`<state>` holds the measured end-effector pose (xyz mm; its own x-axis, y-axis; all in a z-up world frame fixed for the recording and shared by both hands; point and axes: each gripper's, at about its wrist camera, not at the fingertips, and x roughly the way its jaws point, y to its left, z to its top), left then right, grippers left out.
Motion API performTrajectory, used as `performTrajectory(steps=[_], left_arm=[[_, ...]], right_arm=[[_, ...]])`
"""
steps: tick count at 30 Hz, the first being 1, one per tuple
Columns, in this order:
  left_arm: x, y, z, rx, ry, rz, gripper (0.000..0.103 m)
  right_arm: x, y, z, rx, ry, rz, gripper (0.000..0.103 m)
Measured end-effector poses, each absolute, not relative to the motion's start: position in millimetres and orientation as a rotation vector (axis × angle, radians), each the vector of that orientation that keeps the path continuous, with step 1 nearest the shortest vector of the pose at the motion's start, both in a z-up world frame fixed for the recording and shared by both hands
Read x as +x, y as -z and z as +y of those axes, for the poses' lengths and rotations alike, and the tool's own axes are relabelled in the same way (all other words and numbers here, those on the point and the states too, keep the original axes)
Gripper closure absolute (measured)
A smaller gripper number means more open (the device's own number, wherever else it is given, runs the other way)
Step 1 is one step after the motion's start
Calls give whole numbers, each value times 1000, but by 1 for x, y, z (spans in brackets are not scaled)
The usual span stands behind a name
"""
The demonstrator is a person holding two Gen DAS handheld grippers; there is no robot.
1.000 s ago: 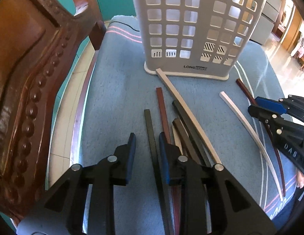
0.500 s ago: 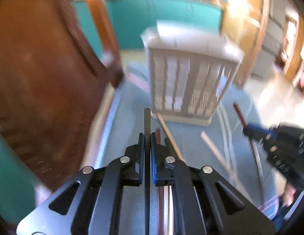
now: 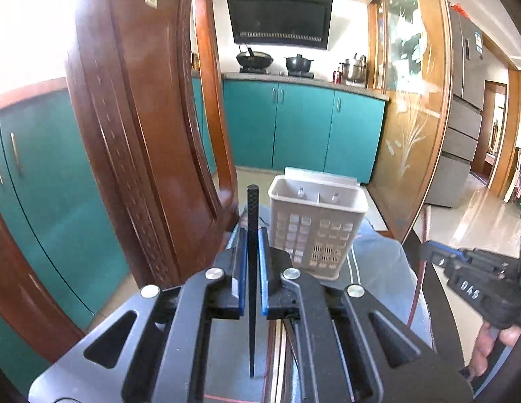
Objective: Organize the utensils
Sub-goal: 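Lift both held chopsticks and drop them into the white utensil holder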
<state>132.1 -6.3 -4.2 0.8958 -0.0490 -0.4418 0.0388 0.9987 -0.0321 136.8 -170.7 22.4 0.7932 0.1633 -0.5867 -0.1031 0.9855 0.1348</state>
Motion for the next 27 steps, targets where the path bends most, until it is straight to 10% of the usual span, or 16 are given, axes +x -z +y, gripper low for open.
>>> performTrajectory(steps=[27], left_arm=[[199,-114,9,-100,299,342,96]], right_arm=[[146,-157,-201,156,-185,308,96]])
